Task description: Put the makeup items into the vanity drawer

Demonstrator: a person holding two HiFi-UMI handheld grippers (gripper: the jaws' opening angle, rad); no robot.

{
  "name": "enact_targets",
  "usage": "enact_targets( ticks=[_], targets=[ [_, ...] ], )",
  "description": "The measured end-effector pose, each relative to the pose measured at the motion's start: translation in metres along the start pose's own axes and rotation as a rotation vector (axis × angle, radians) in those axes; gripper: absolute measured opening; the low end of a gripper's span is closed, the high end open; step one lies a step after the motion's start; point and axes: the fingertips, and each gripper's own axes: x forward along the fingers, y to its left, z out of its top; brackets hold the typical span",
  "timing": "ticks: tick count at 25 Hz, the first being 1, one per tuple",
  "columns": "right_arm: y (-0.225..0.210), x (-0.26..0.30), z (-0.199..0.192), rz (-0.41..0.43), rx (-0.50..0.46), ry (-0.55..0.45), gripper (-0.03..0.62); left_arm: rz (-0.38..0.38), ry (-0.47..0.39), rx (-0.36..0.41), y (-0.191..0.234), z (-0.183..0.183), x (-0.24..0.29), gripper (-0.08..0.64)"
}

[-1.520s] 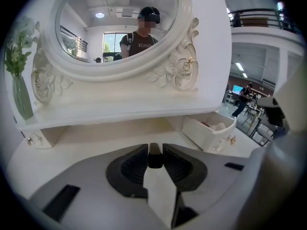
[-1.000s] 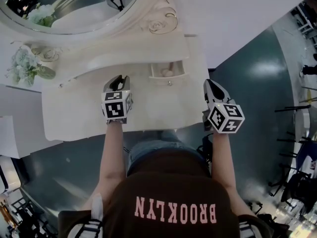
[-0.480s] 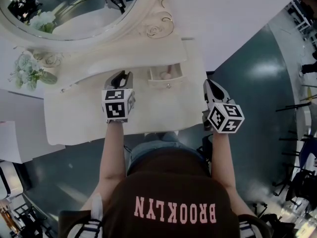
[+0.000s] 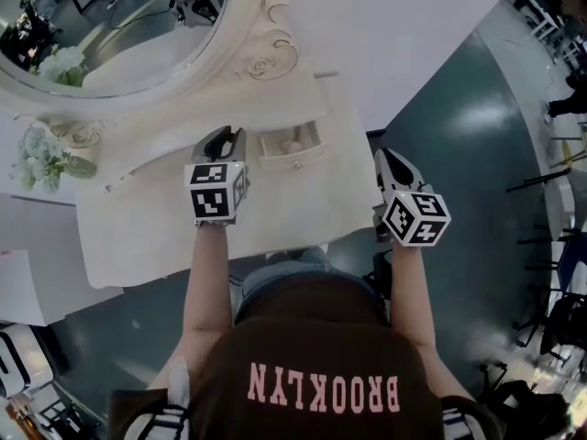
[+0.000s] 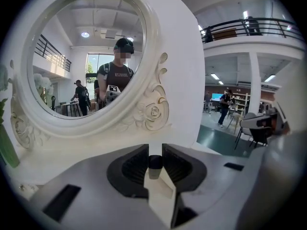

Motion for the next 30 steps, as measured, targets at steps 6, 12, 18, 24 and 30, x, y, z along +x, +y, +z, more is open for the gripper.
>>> enact_targets(
  ticks=[6,12,18,24,30],
  targets=[
    [-0.023,-0.015,-0.002,-0.056,0.018,-0.005,-0.003,-0.069,0.002,0.008,-0.027,0.006,0.017,0.08],
    [-0.041,-0.03,-0.007,-0.102,0.028,0.001,-0.002,-0.124,0.025,0.01,-0.051,0.002,0.034,0.08],
    [-0.057,-0.042,-0.015,-0.144,0.041,0.016,-0.002,-0.163,0.054,0.014,-0.071,-0.006,0.053,0.08],
    [-0.068,-0.047,-0.02,-0.163,0.051,0.029,-0.002,-0.173,0.098,0.02,-0.082,-0.019,0.065,0.081],
    [-0.069,-0.045,-0.021,-0.156,0.053,0.034,-0.002,-0.163,0.129,0.03,-0.08,-0.031,0.067,0.083]
  ],
)
